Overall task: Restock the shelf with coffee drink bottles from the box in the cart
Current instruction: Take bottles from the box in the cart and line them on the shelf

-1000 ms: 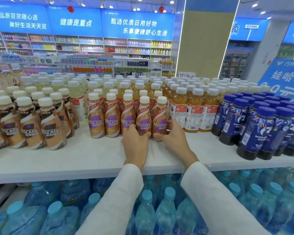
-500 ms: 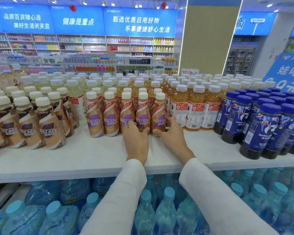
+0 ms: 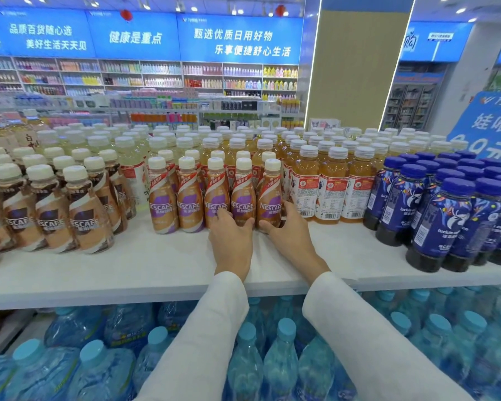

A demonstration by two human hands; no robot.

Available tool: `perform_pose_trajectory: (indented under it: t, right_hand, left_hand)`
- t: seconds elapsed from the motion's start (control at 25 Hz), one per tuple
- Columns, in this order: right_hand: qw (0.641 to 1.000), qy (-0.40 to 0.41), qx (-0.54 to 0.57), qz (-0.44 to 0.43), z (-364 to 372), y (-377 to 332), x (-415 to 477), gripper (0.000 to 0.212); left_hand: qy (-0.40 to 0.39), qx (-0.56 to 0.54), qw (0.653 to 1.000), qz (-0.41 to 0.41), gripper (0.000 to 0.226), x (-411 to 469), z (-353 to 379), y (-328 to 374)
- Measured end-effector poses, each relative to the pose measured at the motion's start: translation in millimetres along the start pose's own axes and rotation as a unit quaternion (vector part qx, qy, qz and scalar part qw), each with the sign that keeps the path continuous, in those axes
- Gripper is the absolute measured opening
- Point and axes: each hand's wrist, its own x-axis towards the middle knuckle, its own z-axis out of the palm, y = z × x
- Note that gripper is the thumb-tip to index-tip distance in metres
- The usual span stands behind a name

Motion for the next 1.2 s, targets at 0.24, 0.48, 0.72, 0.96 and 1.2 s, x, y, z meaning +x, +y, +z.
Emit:
perform_pose_trajectory:
  t: [0.24,0.48,0.72,0.96,1.2]
  right_hand:
    - [0.998,-0.042,-0.041,-0.005,-25.0,-8.6,-30.9,0.060]
    - [0.995,-0.042,-0.077,-0.039,-39.5,-10.6,-92.3,0.042]
    - [0.989,-0.087,0.011,-0.119,1.7,-15.6,-174.5,0.032]
    - [0.965,-0.215,0.052,-0.139,91.0,-26.3,-248.5,0.031]
    - [0.940,-0.312,0.039,-0.133,197.4,-33.3,-332.0,0.035]
  left_hand:
    - [-0.023,0.002,1.000,0.016,0.040,-12.8,-21.8,-9.1]
    - [-0.030,0.062,0.996,0.052,0.039,-55.8,-89.9,-38.9]
    - [0.061,0.042,0.997,0.022,0.035,-132.7,-172.2,-101.8]
    - [0.137,0.109,0.982,-0.067,0.050,-193.4,-254.1,-184.9]
    - [0.195,0.123,0.948,-0.221,0.041,-261.8,-341.8,-265.9]
